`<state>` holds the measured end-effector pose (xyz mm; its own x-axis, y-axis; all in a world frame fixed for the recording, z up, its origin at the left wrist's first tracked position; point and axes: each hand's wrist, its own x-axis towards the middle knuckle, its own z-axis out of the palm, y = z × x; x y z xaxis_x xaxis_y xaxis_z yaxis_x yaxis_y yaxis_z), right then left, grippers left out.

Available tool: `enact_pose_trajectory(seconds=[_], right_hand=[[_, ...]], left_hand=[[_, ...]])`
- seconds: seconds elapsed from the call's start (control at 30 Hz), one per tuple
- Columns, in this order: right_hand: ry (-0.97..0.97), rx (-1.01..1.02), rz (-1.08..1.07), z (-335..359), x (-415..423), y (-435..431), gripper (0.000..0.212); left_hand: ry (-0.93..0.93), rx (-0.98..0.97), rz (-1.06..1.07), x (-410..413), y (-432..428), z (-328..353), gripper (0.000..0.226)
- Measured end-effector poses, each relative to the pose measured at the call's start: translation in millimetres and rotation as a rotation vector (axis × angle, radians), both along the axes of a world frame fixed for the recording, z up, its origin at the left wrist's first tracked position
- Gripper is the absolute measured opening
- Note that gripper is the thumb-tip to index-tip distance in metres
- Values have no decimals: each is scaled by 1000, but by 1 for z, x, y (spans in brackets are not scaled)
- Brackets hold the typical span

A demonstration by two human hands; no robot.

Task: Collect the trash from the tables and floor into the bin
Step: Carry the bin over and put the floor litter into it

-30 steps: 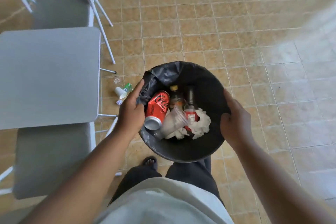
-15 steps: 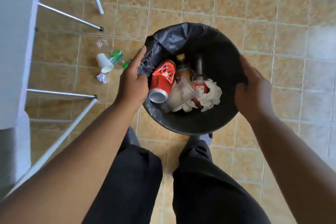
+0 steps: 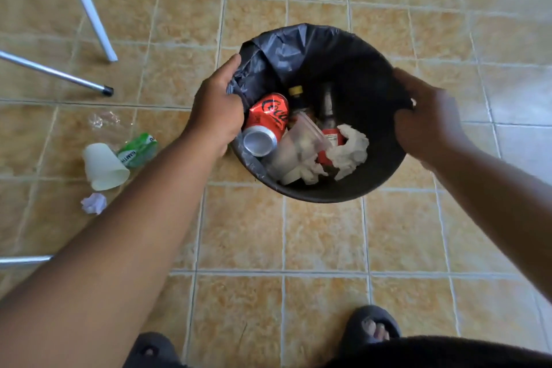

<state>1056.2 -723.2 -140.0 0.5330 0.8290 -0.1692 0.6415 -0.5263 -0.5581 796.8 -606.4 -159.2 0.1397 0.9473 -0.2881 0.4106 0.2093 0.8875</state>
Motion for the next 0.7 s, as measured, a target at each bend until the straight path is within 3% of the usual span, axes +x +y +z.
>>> enact_pose_trajectory(seconds=[0.4,0.57,0.7], right_hand=[[-112,37,51,-14,-13,9,71],[-314,47,137,-7,-16,13,63],[-379,268,291,24,-60,31,53]], left_hand=[[190,172,-105,5,14,-6,70],[155,180,-115,0,10,-3,55],[18,160,98,-36,21,0,49]])
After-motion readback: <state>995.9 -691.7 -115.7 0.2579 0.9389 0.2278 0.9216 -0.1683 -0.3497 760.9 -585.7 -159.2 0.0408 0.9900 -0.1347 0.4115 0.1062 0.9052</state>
